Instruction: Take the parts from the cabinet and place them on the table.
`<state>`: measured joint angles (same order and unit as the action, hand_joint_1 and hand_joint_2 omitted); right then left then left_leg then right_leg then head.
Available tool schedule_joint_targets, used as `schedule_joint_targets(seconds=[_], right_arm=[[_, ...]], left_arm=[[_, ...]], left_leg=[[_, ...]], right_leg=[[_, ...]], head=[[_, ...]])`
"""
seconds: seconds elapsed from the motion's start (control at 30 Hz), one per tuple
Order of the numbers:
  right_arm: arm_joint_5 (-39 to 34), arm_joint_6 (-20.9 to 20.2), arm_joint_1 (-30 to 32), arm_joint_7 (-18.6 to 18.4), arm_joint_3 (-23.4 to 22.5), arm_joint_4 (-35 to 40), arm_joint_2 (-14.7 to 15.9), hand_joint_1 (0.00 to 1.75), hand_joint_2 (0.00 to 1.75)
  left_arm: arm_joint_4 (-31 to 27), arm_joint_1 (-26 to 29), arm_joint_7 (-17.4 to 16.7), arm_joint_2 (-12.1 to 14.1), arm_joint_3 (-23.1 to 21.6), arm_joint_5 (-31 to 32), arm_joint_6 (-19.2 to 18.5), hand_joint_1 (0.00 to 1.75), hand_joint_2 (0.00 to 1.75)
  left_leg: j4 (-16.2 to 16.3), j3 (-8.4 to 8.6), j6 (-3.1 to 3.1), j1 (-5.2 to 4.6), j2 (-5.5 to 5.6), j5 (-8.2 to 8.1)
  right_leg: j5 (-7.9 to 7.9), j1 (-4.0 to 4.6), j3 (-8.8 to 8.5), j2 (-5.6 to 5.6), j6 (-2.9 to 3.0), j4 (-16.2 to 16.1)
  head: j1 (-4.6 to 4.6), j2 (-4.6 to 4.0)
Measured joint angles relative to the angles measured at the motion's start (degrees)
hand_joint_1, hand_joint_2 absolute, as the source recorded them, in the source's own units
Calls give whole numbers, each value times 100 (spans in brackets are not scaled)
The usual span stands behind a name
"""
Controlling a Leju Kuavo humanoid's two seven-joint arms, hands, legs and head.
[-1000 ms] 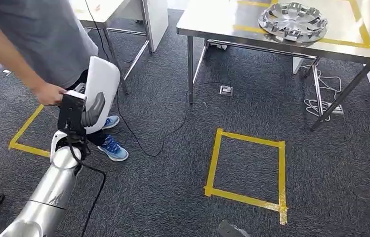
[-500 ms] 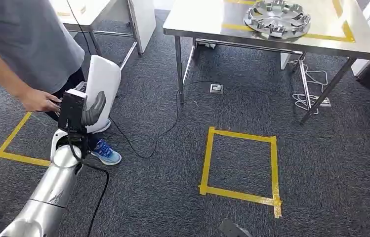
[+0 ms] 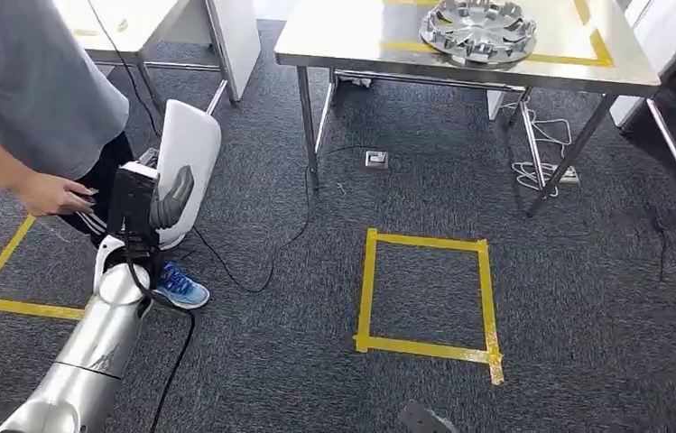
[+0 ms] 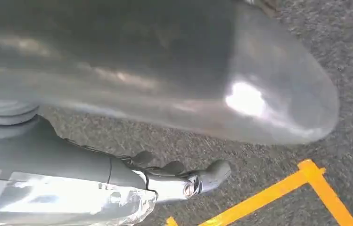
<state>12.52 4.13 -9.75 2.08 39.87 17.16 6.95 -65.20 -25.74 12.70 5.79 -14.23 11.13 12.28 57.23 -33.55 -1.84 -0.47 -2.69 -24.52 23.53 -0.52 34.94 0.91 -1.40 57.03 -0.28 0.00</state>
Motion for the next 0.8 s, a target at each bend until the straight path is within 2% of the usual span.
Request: schedule_joint_targets(seconds=[0.03, 0.07, 0.1, 0.13, 0.2, 0.23, 0.27, 0.3, 0.33, 0.37, 0.4, 0.43, 0.5, 0.53, 0.57, 0.6, 0.63, 0.7, 0.73, 0.77, 0.8], right_arm=[[2, -2, -1, 0, 0, 0, 0, 0, 0], [4, -4, -2, 0, 0, 2, -9, 0, 0], [4, -4, -5, 0, -2, 2, -2, 0, 0], [6, -2, -7, 0, -4, 2, -2, 0, 0], [9, -20, -2, 0, -4, 2, -11, 0, 0], [15, -31, 1, 0, -4, 2, -13, 0, 0], [15, -33, 2, 0, -9, 0, -13, 0, 0], [15, -33, 2, 2, -18, 0, -13, 0, 0], [20, -33, 0, 4, -26, 2, -13, 0, 0], [33, -35, -5, 4, -33, 2, -13, 0, 0], [37, -37, -4, 4, -37, 2, -26, 0, 0], [44, -39, -12, 4, -44, 0, -33, 0, 0], [46, -39, 0, 7, -70, 2, -37, 0, 0], [46, -37, 17, 9, -81, 2, -37, 0, 0], [46, -31, 26, 9, -94, 2, -28, 0, 0], [46, -16, 33, 13, -122, 2, -35, 0, 0], [48, 2, 21, 22, -144, 2, -26, 0, 0], [48, 20, 11, 28, -177, 0, -22, 0, 0], [48, 22, 21, 39, -190, 0, -24, 0, 0], [48, 24, 36, 48, -208, 0, -24, 0, 0], [48, 26, 45, 59, -225, 0, -22, 0, 0]], left_arm=[[0, -1, 0, -4, -2, 0, 0, 175, 175], [-7, -2, 0, 2, 2, 0, 2, 175, 175], [-13, -3, 2, 7, 2, 0, 7, 175, 175], [-13, -8, 2, 15, 2, 0, 9, 175, 175], [-11, 17, 0, 28, 2, 0, 13, 175, 175], [-11, 36, -7, 28, 4, 0, 15, 175, 175], [-11, 51, -18, 28, 4, 0, 18, 175, 175], [-11, 56, -24, 28, 7, 0, 26, 175, 175], [-13, 53, -33, 31, 9, 7, 28, 175, 175], [-24, 49, -35, 33, 18, 13, 35, 175, 175], [-51, 43, -46, 46, 26, 22, 37, 175, 175], [-64, 45, -50, 52, 31, 26, 42, 175, 175], [-66, 45, -52, 68, 63, 35, 48, 175, 175], [-68, 44, -52, 70, 77, 35, 61, 175, 175], [-83, 40, -48, 70, 90, 33, 81, 175, 175], [-90, 35, -35, 70, 109, 24, 109, 175, 175], [-90, 26, -5, 72, 124, 7, 144, 175, 175], [-77, 40, 11, 92, 175, -53, 175, 175, 175], [-66, 52, 22, 98, 196, -59, 210, 175, 175], [-59, 71, 26, 98, 212, -61, 216, 175, 175], [-59, 89, 37, 98, 236, -70, 219, 175, 175]], left_leg=[[4, 5, 16, 11, -37, -9], [40, -18, 54, 30, -22, -51], [181, -82, 107, 51, 108, -176], [582, -248, 147, 71, 204, -422], [1505, -674, 198, 92, 222, -811], [1824, -838, 207, 100, 223, -887], [1880, -882, 201, 104, 223, -835], [1677, -805, 183, 106, 234, -664], [1263, -618, 154, 106, 255, -415], [677, -340, 108, 105, 324, -113], [196, -119, 45, 103, 530, 78], [110, -47, 14, 102, 599, 2], [60, -47, -24, 62, 535, -33], [53, -46, -28, 55, 500, -32], [-48, 34, -65, 77, 441, 14], [-127, 81, -83, 108, 377, 71], [-147, 85, -114, 99, 356, 84], [-145, 74, -119, 74, 243, 83], [-142, 64, -120, 67, 197, 82], [-135, 58, -120, 63, 154, 81], [-127, 56, -114, 62, 109, 77]], right_leg=[[-9, 1, 0, -38, 39, -6], [-30, -81, -17, -78, 73, -18], [-28, -81, -18, -116, 76, -18], [-34, -86, -19, -149, 112, -18], [-34, -83, -16, -227, 113, -17], [-34, -80, -16, -267, 113, -15], [-34, -79, -18, -310, 113, -13], [-34, -79, -25, -353, 113, -13], [-34, -77, -35, -402, 111, -13], [-34, -74, -51, -452, 109, -14], [-37, -101, -51, -492, 103, -21], [-50, -35, -27, -524, 78, -15], [-74, -88, 15, -596, 32, -18], [-95, -89, 17, -632, 0, -47], [-100, -47, 19, -652, -46, -64], [-43, -45, 97, -427, -36, 41], [120, -27, 222, -252, -7, 309], [496, -50, 666, -171, 29, 1246], [621, -54, 870, -164, 15, 1662], [635, -63, 954, -158, -30, 1832], [539, -74, 855, -149, -92, 1648]], head=[[2, 0], [2, 0], [-9, 0], [-4, 0], [-9, 0], [-7, 0], [-9, 0], [-7, 0], [-9, 0], [-9, 0], [-5, 0], [9, 0], [-9, 0], [-9, 0], [-9, 0], [2, 0], [15, 0], [13, 0], [11, 0], [13, 0], [13, 0]])
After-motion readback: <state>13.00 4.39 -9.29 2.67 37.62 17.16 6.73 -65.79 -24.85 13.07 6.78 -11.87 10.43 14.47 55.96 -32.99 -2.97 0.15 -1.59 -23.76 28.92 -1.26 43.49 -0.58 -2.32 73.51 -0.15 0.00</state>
